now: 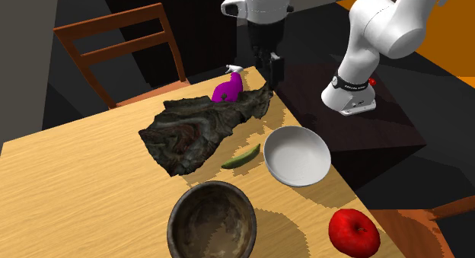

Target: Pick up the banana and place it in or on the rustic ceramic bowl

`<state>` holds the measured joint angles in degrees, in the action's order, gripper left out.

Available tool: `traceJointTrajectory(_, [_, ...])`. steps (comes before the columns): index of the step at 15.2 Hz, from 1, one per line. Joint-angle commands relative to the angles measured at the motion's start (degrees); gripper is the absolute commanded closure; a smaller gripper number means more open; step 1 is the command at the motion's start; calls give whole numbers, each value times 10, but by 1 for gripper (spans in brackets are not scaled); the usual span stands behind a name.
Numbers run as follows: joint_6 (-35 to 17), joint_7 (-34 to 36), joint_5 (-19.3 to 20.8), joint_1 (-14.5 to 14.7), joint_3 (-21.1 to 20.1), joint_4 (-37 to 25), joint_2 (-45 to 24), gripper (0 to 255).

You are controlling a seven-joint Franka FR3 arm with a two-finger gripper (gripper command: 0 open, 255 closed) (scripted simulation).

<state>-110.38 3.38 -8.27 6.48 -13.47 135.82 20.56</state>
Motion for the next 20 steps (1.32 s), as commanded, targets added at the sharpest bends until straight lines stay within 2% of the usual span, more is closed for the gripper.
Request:
traceJointTrajectory(1, [-28, 0, 3, 6, -12, -9, -36, 0])
traceJointTrajectory(8, [-116, 15, 36, 26, -51, -60, -179, 0])
traceJointTrajectory(15, [-175, 43, 99, 58, -72, -140, -329, 0])
traceJointTrajectory(20, [-205, 50, 110, 64, -69, -134, -355, 0])
